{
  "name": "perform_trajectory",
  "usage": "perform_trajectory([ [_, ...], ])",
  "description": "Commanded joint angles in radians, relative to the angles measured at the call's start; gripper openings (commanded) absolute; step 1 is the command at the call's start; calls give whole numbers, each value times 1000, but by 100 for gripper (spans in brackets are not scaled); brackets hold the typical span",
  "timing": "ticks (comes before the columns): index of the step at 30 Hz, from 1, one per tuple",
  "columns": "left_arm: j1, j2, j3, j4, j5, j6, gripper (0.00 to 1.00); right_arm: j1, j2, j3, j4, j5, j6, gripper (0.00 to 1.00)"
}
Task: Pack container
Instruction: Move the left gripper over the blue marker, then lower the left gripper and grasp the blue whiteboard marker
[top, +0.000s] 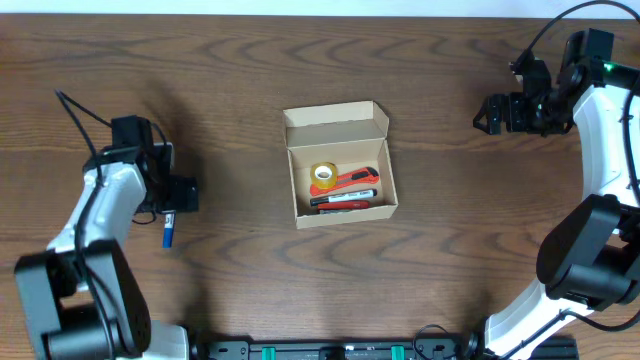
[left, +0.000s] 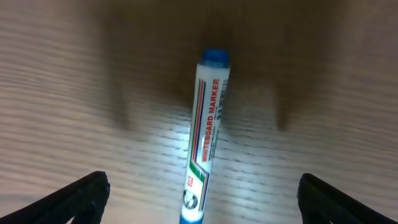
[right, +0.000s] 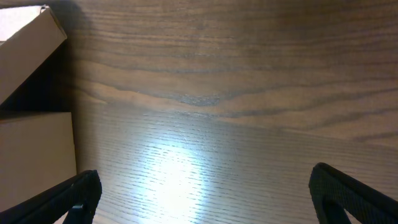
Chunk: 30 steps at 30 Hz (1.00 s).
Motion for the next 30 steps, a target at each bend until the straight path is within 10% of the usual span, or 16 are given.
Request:
perform_trajectory([
  [1,4,52,-9,2,8,-4,95,4,-24,-4,-1,-16,11,99],
  [11,3,125,-9,28,43,-4,100,4,-24,-4,-2,-15,11,99],
  [30,3,141,-9,1,74,-45,36,4,-24,-4,-2,-15,11,99],
])
